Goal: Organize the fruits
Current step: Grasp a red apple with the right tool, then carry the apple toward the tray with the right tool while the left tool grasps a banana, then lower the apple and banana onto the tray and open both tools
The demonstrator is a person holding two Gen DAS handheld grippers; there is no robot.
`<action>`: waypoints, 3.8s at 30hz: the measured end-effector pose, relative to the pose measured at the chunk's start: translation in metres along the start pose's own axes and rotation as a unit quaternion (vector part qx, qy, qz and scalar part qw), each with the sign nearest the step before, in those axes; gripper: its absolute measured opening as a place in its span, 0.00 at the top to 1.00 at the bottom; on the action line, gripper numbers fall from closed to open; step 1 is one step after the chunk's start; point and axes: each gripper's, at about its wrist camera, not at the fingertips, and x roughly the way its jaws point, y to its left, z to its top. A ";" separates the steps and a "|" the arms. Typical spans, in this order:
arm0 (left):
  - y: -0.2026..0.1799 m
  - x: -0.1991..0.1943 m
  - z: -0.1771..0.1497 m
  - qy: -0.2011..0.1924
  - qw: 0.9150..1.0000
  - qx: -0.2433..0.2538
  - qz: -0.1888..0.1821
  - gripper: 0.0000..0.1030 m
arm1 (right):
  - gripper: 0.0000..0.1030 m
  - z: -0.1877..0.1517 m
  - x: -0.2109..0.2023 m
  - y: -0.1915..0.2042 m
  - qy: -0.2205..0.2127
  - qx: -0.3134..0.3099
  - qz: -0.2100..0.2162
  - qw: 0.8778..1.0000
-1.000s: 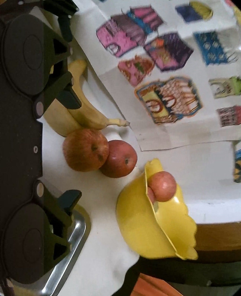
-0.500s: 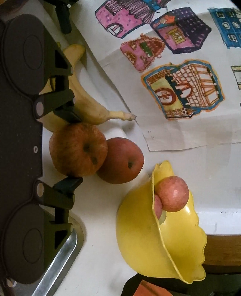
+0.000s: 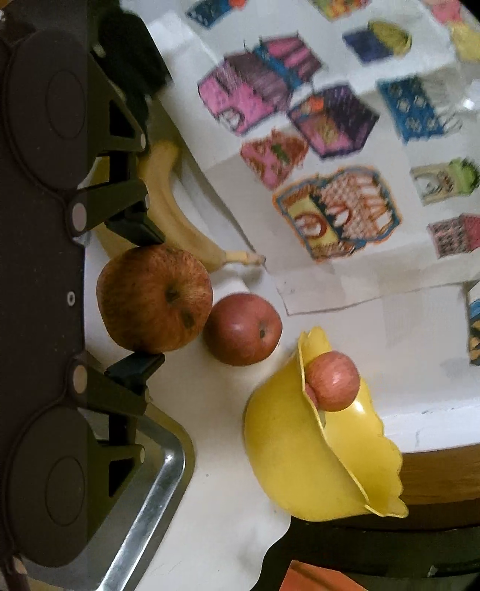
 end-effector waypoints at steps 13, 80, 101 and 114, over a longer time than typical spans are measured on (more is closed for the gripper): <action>0.010 -0.002 0.013 0.053 0.996 -0.023 -0.067 0.08 | 0.38 -0.012 -0.050 -0.002 -0.033 -0.004 0.030 0.999; 0.011 0.016 0.036 0.070 0.920 -0.346 -0.171 0.64 | 0.38 -0.068 -0.108 -0.072 -0.036 0.053 -0.011 0.998; -0.030 0.025 0.104 0.003 0.943 -0.289 -0.165 0.64 | 0.38 -0.084 -0.109 -0.084 -0.035 0.047 -0.024 0.998; -0.067 0.054 0.117 0.038 0.958 -0.239 -0.153 0.62 | 0.38 -0.102 -0.113 -0.091 -0.039 0.029 -0.028 0.998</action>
